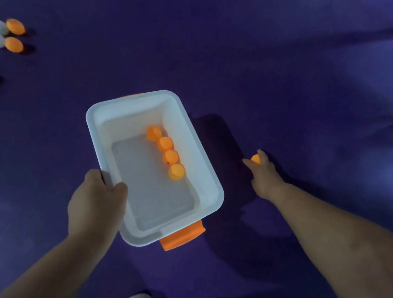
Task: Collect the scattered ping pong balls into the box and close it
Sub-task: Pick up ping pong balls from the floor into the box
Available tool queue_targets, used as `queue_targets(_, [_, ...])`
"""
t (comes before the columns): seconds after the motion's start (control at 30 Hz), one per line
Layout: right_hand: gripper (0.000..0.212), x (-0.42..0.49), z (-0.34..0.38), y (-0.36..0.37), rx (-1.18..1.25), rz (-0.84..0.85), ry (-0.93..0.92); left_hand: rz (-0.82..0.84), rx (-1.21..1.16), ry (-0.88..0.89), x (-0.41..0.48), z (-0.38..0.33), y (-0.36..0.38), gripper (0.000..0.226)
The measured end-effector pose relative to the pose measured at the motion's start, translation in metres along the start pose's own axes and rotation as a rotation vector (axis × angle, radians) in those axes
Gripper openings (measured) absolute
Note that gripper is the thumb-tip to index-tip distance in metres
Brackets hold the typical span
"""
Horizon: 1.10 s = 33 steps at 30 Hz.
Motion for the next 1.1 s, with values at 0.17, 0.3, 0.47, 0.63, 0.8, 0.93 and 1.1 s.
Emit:
queue_targets(0.17, [0.036, -0.043, 0.030, -0.051, 0.245, -0.202, 0.049, 0.012, 0.016, -0.068, -0.017, 0.000, -0.032, 0.010])
queue_targets(0.3, [0.039, -0.122, 0.116, -0.145, 0.606, -0.390, -0.137, 0.059, -0.001, -0.153, -0.046, -0.017, -0.090, 0.009])
queue_targets(0.47, [0.049, -0.209, 0.248, -0.237, 0.561, -0.114, -0.381, 0.092, -0.028, -0.173, -0.067, -0.053, -0.200, 0.010])
queue_targets(0.63, [0.033, -0.269, 0.309, -0.337, 0.496, -0.159, -0.281, 0.081, -0.068, -0.203, -0.068, -0.086, -0.336, 0.013])
queue_targets(0.8, [0.022, -0.313, 0.370, -0.419, 0.536, -0.104, -0.188, 0.074, -0.084, -0.282, -0.063, -0.098, -0.460, 0.011])
queue_targets(0.93, [0.016, -0.326, 0.427, -0.462, 0.545, -0.026, -0.179, 0.034, -0.083, -0.361, -0.054, -0.094, -0.533, 0.019])
queue_targets(1.1, [0.021, -0.330, 0.499, -0.499, 0.545, 0.058, -0.259, -0.056, -0.068, -0.450, -0.038, -0.080, -0.598, 0.016])
Point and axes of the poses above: each hand's wrist, its own x-axis towards the middle knuckle, its own y-axis out of the palm, z = x × y, the point moved 8 cm from there along x, towards the middle knuckle, and after that the axes turned 8 degrees about -z, right-handed, at the moved point
